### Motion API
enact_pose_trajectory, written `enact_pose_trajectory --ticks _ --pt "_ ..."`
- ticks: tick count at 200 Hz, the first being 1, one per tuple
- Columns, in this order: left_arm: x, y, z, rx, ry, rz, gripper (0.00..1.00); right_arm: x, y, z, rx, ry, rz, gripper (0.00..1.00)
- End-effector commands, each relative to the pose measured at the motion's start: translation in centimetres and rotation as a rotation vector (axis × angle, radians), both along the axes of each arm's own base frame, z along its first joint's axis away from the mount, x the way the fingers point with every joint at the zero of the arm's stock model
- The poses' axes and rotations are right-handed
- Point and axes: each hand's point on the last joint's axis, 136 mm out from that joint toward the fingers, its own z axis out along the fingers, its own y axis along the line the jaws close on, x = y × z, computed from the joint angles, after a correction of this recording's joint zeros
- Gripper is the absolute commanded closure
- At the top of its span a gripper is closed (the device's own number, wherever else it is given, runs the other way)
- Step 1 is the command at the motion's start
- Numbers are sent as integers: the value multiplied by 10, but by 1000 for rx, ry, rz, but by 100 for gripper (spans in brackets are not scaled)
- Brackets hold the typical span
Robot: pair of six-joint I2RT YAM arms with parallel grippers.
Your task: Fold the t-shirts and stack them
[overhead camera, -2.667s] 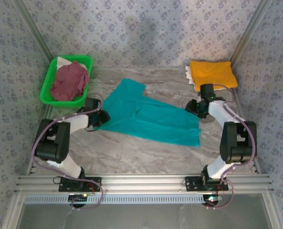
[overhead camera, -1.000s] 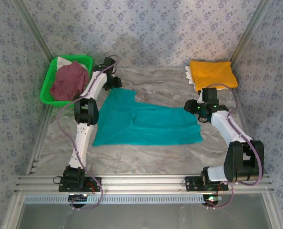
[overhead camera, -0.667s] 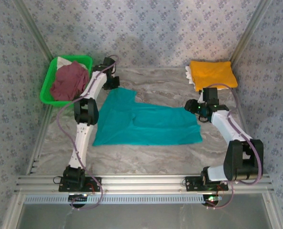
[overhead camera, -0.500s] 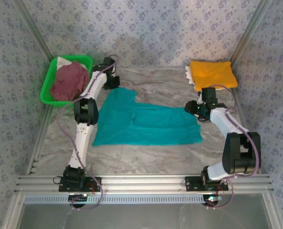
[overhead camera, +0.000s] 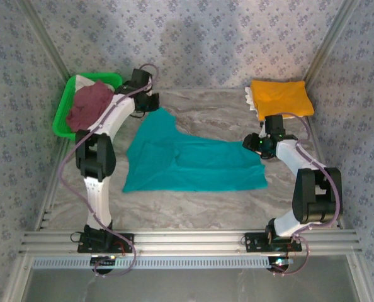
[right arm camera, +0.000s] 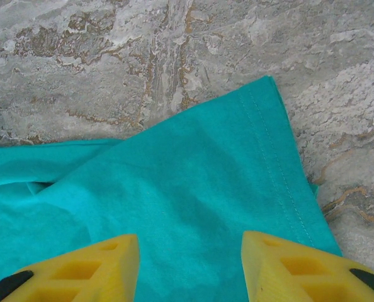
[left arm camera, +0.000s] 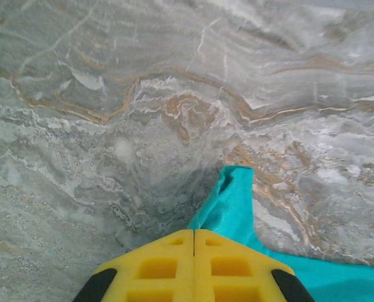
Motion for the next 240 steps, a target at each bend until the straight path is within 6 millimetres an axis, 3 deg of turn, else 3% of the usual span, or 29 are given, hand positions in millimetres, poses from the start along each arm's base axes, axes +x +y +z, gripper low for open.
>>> enact_pose_trajectory --ticks 1,53,81,138,158,208,240 --pt "-10 -10 17 1 -115 -44 100 8 -1 9 5 -18 -10 51" --pt "-89 -26 56 -34 -320 -154 100 6 -9 -1 22 16 -47 50" --pt "-142 -33 61 -31 -385 -233 100 5 -13 -4 18 21 -52 50" --pt "-235 0 12 -15 -347 -232 100 -1 -20 -17 16 55 -69 50" --pt "-260 0 -4 -56 -336 -246 100 2 -21 -20 15 62 -70 49" --pt "-286 6 -45 -24 -249 -251 100 16 -16 -9 -30 61 -29 48" --pt "-293 13 -56 -26 -257 -220 100 29 7 8 -112 57 88 48"
